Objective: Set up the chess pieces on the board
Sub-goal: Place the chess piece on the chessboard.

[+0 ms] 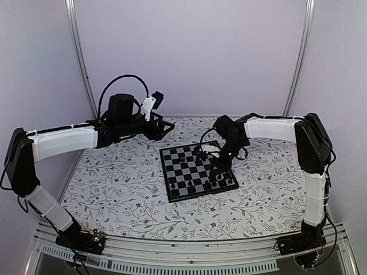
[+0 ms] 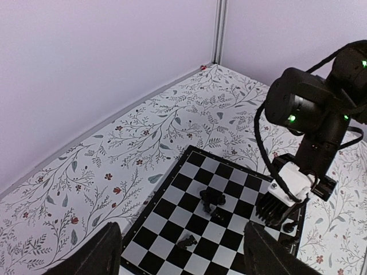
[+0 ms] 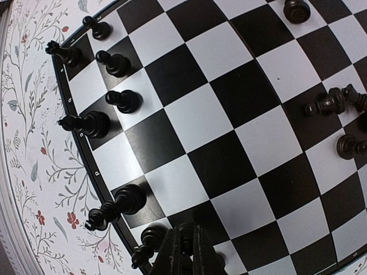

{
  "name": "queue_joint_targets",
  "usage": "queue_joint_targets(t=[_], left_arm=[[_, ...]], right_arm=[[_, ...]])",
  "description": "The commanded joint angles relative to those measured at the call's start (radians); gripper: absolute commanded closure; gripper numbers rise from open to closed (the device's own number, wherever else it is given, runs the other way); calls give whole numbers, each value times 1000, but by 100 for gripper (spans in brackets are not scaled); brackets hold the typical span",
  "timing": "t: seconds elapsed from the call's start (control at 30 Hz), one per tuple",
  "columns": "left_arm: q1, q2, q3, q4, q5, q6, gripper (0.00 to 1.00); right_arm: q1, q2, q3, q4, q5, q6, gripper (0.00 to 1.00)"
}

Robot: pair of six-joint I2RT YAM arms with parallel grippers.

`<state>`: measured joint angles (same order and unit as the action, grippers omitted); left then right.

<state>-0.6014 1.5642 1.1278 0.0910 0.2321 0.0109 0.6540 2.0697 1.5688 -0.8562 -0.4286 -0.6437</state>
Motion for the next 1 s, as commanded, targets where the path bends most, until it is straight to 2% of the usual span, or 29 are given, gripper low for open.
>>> queue_joint_targets(t=[0.0, 0.2, 0.6, 0.73, 0.97], left_arm=[[9, -22, 22, -5, 10, 6, 25], [8, -23, 21, -5, 11, 6, 25], [9, -23, 21, -7, 10, 6, 25], [8, -26, 21, -8, 8, 9, 25], [9, -33, 20, -11, -6, 15, 25]], right_arm=[[1, 25, -6, -3, 2, 6, 93], [2, 38, -3, 0, 4, 9, 92], [0, -1, 43, -45, -12, 16, 75], [-8, -11, 107, -82, -14, 15, 74], [-64, 22, 222, -36, 8, 58, 74]])
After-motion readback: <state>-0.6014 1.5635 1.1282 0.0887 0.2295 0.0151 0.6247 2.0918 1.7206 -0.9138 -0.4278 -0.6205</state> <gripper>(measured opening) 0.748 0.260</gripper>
